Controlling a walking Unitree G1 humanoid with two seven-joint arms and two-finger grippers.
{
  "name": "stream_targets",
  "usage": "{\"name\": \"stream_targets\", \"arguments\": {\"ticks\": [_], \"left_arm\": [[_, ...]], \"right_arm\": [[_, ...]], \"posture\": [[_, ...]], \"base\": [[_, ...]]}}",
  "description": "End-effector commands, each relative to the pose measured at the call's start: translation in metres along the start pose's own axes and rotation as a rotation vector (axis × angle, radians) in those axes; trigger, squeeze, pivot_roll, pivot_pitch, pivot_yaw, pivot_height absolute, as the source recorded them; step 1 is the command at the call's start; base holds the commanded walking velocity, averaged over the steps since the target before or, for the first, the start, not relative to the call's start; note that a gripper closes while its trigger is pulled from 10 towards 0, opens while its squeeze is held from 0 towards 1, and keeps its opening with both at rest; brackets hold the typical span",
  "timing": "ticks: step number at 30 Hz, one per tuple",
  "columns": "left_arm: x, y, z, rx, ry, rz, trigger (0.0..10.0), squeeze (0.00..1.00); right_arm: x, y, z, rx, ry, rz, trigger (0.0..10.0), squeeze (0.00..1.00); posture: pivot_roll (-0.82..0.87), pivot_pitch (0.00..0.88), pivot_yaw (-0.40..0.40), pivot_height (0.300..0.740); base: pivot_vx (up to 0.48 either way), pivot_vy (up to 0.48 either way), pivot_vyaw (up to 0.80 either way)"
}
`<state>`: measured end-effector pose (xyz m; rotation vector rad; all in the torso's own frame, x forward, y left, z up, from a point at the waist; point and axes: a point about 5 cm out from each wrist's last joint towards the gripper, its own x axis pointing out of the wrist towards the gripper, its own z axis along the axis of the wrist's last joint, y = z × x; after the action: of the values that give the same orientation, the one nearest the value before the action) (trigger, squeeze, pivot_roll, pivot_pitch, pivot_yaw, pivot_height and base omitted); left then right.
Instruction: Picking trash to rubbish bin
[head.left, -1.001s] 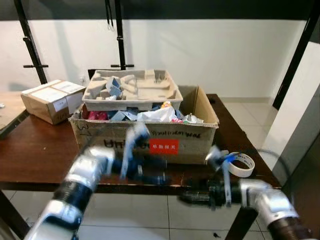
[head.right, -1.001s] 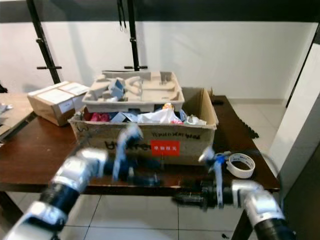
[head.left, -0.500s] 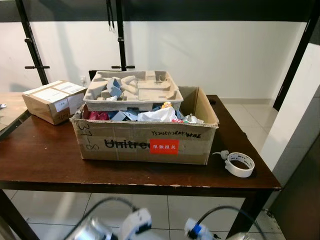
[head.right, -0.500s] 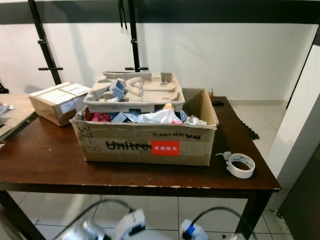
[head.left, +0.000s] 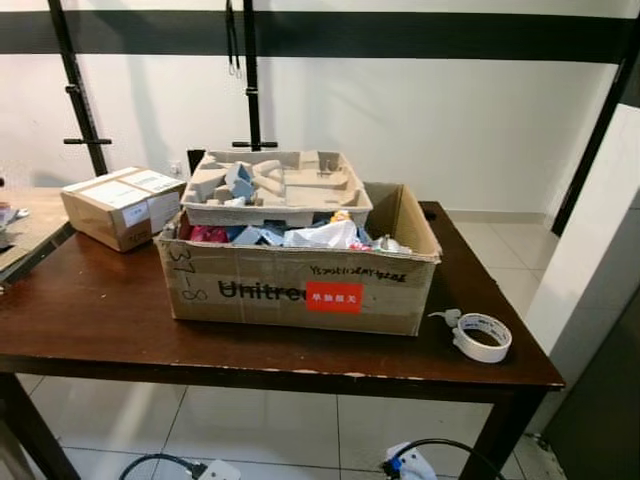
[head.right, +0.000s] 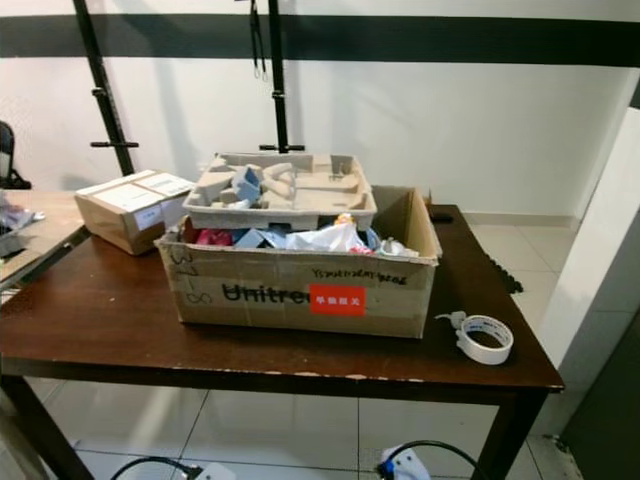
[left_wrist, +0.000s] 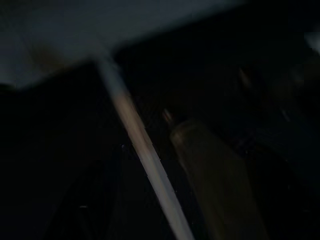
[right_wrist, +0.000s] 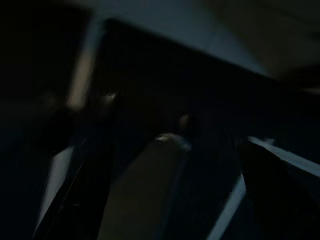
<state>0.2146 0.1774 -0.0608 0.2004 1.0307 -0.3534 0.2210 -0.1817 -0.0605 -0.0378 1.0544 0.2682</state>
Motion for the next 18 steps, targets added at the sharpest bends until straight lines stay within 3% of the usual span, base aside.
{"name": "stream_targets", "arguments": {"ticks": [1,4,8,18], "left_arm": [[0.000,0.009,0.007,-0.105,-0.087,0.112,10.0,0.00],[0.001,0.009,0.009,-0.136,-0.116,0.137,10.0,0.00],[0.000,0.009,0.007,-0.052,-0.146,0.168,10.0,0.00],[0.000,0.011,-0.008,-0.085,-0.130,0.217,10.0,0.00]], "right_arm": [[0.000,-0.006,-0.010,0.033,-0.012,-0.103,10.0,0.00],[0.000,-0.006,-0.011,0.045,-0.027,-0.115,10.0,0.00],[0.001,-0.005,-0.014,0.050,-0.069,-0.154,10.0,0.00],[-0.001,-0.013,-0.018,0.105,-0.095,-0.211,10.0,0.00]], "posture": [[0.02,0.000,-0.025,0.740],[0.03,0.000,-0.034,0.740],[0.05,0.000,-0.055,0.740],[0.07,0.000,-0.097,0.740]], "base": [[0.000,0.000,0.00],[0.000,0.000,0.00],[0.000,0.000,0.00],[0.000,0.000,0.00]]}}
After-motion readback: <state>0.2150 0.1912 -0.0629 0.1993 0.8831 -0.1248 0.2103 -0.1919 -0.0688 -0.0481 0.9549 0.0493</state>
